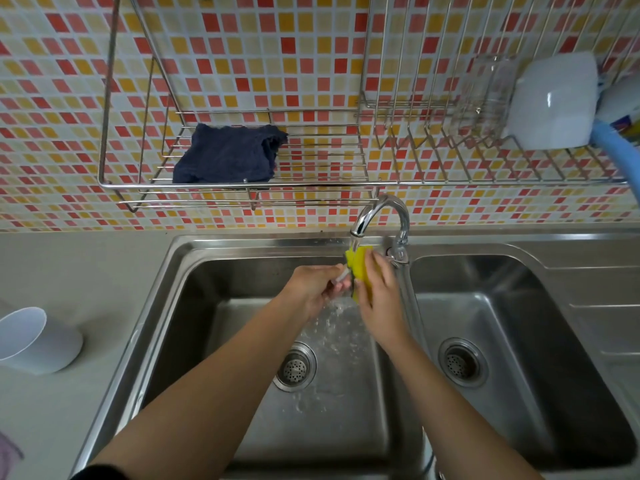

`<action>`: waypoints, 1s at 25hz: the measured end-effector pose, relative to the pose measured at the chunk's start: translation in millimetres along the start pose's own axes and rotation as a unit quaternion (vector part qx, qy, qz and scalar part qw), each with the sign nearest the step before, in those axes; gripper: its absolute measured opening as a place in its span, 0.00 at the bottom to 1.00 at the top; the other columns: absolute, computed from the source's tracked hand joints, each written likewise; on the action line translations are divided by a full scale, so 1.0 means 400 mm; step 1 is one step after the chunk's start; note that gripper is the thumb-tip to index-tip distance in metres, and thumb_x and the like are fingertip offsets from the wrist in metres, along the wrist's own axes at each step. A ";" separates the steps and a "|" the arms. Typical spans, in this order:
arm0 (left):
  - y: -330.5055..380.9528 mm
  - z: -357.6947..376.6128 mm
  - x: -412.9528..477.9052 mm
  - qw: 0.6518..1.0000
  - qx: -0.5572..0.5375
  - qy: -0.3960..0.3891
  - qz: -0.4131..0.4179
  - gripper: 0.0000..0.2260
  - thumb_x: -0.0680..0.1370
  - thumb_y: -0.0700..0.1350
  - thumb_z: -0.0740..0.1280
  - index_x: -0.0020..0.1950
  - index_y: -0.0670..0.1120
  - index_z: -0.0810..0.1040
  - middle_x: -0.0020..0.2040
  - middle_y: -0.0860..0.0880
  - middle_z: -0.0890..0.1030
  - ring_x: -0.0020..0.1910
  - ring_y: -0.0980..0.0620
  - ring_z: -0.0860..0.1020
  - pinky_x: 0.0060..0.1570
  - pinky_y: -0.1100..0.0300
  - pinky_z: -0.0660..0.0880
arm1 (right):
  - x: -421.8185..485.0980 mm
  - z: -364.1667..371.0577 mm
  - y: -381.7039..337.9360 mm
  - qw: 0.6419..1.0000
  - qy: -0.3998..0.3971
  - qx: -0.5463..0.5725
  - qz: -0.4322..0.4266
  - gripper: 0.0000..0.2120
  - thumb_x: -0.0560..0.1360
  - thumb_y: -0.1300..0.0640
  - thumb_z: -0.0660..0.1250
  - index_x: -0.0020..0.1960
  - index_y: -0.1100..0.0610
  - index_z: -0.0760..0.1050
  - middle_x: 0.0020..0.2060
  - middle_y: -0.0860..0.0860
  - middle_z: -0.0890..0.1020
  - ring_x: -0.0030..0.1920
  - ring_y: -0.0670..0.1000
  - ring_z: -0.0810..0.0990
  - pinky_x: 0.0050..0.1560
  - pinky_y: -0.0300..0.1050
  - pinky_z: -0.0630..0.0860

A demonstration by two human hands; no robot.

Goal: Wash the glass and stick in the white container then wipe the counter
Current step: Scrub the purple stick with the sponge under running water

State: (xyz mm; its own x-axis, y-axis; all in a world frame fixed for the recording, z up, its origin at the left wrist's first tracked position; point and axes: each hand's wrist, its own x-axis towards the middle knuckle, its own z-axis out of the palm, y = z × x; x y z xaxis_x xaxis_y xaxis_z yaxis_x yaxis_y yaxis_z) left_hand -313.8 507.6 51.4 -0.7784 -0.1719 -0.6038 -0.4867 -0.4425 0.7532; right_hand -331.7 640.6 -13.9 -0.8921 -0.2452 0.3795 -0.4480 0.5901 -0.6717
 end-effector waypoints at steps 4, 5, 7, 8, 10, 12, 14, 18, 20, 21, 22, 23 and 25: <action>-0.002 0.010 -0.004 0.997 0.079 0.008 0.008 0.04 0.76 0.39 0.68 0.42 0.41 0.80 0.31 0.47 0.80 0.26 0.56 0.76 0.24 0.70 0.72 | -0.001 0.002 -0.008 0.997 0.025 0.035 0.062 0.25 0.79 0.56 0.58 0.74 0.57 0.56 0.71 0.56 0.63 0.68 0.50 0.63 0.64 0.41 0.65; -0.006 0.008 0.002 0.995 0.096 0.012 0.021 0.05 0.76 0.38 0.68 0.40 0.43 0.80 0.33 0.46 0.79 0.29 0.54 0.75 0.27 0.69 0.72 | -0.005 0.003 -0.011 0.997 0.019 0.045 0.057 0.25 0.79 0.56 0.58 0.75 0.57 0.55 0.71 0.55 0.62 0.68 0.49 0.63 0.65 0.41 0.63; -0.014 0.003 0.007 0.992 0.114 0.013 0.045 0.04 0.74 0.37 0.69 0.40 0.42 0.79 0.37 0.42 0.78 0.35 0.49 0.74 0.35 0.63 0.72 | -0.014 0.005 -0.010 0.998 -0.021 0.050 0.029 0.25 0.80 0.55 0.57 0.75 0.56 0.54 0.71 0.54 0.61 0.69 0.48 0.62 0.66 0.41 0.62; -0.019 0.002 0.006 0.991 0.121 0.012 0.057 0.02 0.74 0.36 0.70 0.41 0.41 0.80 0.37 0.42 0.78 0.36 0.48 0.73 0.37 0.61 0.72 | -0.013 0.004 -0.008 0.998 -0.022 0.053 0.034 0.25 0.80 0.55 0.56 0.75 0.55 0.54 0.71 0.54 0.61 0.69 0.48 0.62 0.65 0.41 0.63; -0.026 0.001 0.007 0.981 0.167 0.029 0.089 0.03 0.72 0.37 0.72 0.44 0.42 0.81 0.35 0.45 0.80 0.34 0.52 0.75 0.39 0.62 0.74 | -0.007 0.000 -0.004 0.995 0.001 0.072 0.071 0.25 0.80 0.55 0.57 0.75 0.55 0.54 0.72 0.53 0.61 0.68 0.46 0.63 0.63 0.39 0.65; -0.025 0.001 0.008 0.971 0.202 0.038 0.123 0.03 0.71 0.38 0.73 0.43 0.43 0.82 0.37 0.46 0.82 0.35 0.52 0.78 0.42 0.61 0.79 | -0.009 -0.001 -0.008 0.994 -0.021 0.084 0.060 0.25 0.80 0.55 0.56 0.75 0.55 0.53 0.71 0.52 0.61 0.66 0.42 0.62 0.62 0.35 0.65; -0.021 0.004 0.004 0.965 0.220 0.020 0.138 0.03 0.72 0.37 0.73 0.42 0.44 0.82 0.39 0.45 0.82 0.38 0.51 0.80 0.42 0.62 0.80 | -0.014 -0.003 -0.010 0.994 -0.038 0.086 0.059 0.25 0.80 0.55 0.56 0.75 0.54 0.53 0.72 0.52 0.60 0.65 0.40 0.61 0.61 0.30 0.62; -0.023 0.008 0.001 0.965 0.222 0.000 0.138 0.03 0.72 0.35 0.72 0.42 0.43 0.81 0.39 0.46 0.82 0.41 0.49 0.81 0.41 0.62 0.81 | -0.012 -0.011 -0.003 0.993 -0.029 0.091 0.073 0.25 0.80 0.53 0.56 0.75 0.54 0.54 0.71 0.50 0.61 0.65 0.39 0.61 0.60 0.29 0.60; -0.024 0.008 0.006 0.966 0.217 0.001 0.142 0.03 0.73 0.36 0.71 0.43 0.43 0.81 0.39 0.46 0.82 0.41 0.49 0.81 0.43 0.62 0.81 | -0.013 -0.011 0.000 0.991 -0.044 0.107 0.068 0.25 0.80 0.53 0.56 0.75 0.53 0.55 0.69 0.49 0.63 0.65 0.41 0.63 0.62 0.32 0.62; -0.026 0.010 0.007 0.964 0.225 -0.008 0.143 0.03 0.73 0.36 0.72 0.44 0.42 0.81 0.39 0.46 0.82 0.40 0.50 0.81 0.42 0.62 0.80 | -0.012 -0.010 0.004 0.989 -0.037 0.122 0.076 0.24 0.80 0.53 0.57 0.75 0.52 0.56 0.69 0.49 0.64 0.65 0.41 0.64 0.61 0.32 0.62; -0.027 0.012 0.006 0.961 0.234 -0.018 0.143 0.03 0.72 0.35 0.72 0.45 0.42 0.81 0.39 0.46 0.82 0.40 0.51 0.81 0.42 0.62 0.80 | -0.012 -0.009 0.005 0.987 -0.027 0.135 0.086 0.24 0.80 0.54 0.57 0.74 0.52 0.58 0.68 0.50 0.65 0.64 0.42 0.66 0.60 0.28 0.62; -0.028 0.013 0.006 0.960 0.239 -0.023 0.144 0.03 0.72 0.35 0.72 0.45 0.42 0.82 0.39 0.46 0.82 0.40 0.51 0.81 0.43 0.61 0.81 | -0.012 -0.008 0.007 0.986 -0.022 0.139 0.091 0.23 0.80 0.54 0.57 0.74 0.52 0.58 0.67 0.50 0.66 0.64 0.42 0.66 0.59 0.25 0.61; -0.024 0.011 0.005 0.959 0.238 -0.010 0.150 0.03 0.73 0.35 0.71 0.44 0.42 0.82 0.40 0.46 0.83 0.40 0.50 0.82 0.45 0.58 0.81 | -0.014 -0.004 0.004 0.989 -0.038 0.123 0.070 0.24 0.80 0.55 0.57 0.75 0.53 0.58 0.67 0.49 0.67 0.64 0.41 0.66 0.59 0.22 0.60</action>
State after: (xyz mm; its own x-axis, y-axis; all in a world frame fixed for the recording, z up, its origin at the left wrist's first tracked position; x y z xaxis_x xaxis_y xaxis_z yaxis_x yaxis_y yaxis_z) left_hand -312.5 515.4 44.2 -0.9172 -0.2093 -0.3390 -0.3613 0.0781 0.9292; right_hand -327.3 644.2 -16.3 -0.9442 -0.2368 0.2288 -0.3118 0.4200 -0.8523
